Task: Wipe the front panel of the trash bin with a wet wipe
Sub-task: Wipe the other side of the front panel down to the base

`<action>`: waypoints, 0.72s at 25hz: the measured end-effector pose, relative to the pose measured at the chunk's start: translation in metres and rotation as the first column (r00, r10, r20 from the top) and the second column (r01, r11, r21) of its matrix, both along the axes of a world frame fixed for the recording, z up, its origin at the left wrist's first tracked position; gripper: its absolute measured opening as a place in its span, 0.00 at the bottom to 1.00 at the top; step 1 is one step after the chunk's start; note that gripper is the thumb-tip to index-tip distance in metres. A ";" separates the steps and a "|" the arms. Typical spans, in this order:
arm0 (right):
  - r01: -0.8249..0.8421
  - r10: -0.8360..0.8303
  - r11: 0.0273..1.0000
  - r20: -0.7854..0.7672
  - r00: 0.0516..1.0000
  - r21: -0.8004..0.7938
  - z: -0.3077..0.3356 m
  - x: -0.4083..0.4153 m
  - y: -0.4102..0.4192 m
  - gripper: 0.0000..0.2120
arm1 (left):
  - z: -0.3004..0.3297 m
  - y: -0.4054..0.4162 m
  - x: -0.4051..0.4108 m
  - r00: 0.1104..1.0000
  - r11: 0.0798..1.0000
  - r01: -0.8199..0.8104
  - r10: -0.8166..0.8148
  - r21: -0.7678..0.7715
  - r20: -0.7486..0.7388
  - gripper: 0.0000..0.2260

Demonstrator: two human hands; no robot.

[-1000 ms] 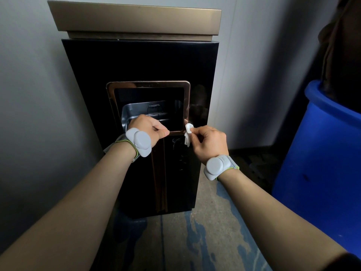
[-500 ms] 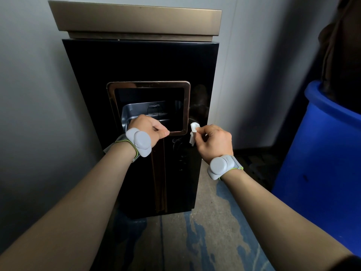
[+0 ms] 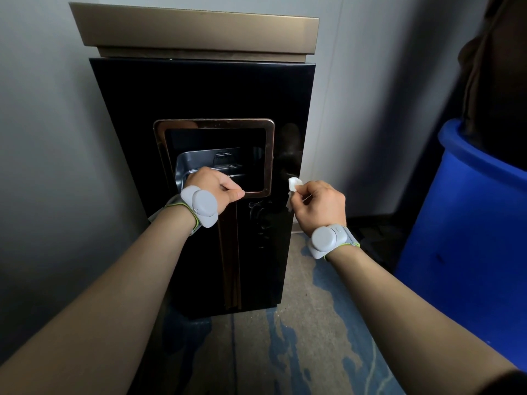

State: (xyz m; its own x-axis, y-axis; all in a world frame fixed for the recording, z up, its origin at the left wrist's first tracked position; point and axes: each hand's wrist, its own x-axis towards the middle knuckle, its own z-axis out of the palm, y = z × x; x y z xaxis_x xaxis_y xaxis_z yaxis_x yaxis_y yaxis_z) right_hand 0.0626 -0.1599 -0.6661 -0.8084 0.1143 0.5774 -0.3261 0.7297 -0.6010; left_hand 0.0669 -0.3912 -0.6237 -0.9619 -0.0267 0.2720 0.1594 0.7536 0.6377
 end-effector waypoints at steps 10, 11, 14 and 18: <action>-0.025 0.026 0.999 -0.007 1.000 0.023 -0.004 0.003 0.004 0.06 | 0.003 0.001 0.005 1.000 1.000 -0.007 0.007 -0.003 -0.003 0.02; -0.065 0.066 0.997 -0.010 0.998 0.034 -0.006 0.006 -0.001 0.06 | 0.004 0.001 0.005 1.000 1.000 -0.005 0.005 0.000 -0.003 0.03; -0.133 0.136 0.987 -0.020 0.991 0.084 -0.014 0.012 -0.015 0.07 | 0.005 0.003 0.004 1.000 1.000 0.007 -0.007 -0.001 0.006 0.04; -0.204 0.208 0.971 -0.015 0.978 0.127 -0.025 0.016 -0.035 0.06 | 0.005 0.001 0.005 1.000 1.000 0.009 -0.009 -0.008 0.014 0.04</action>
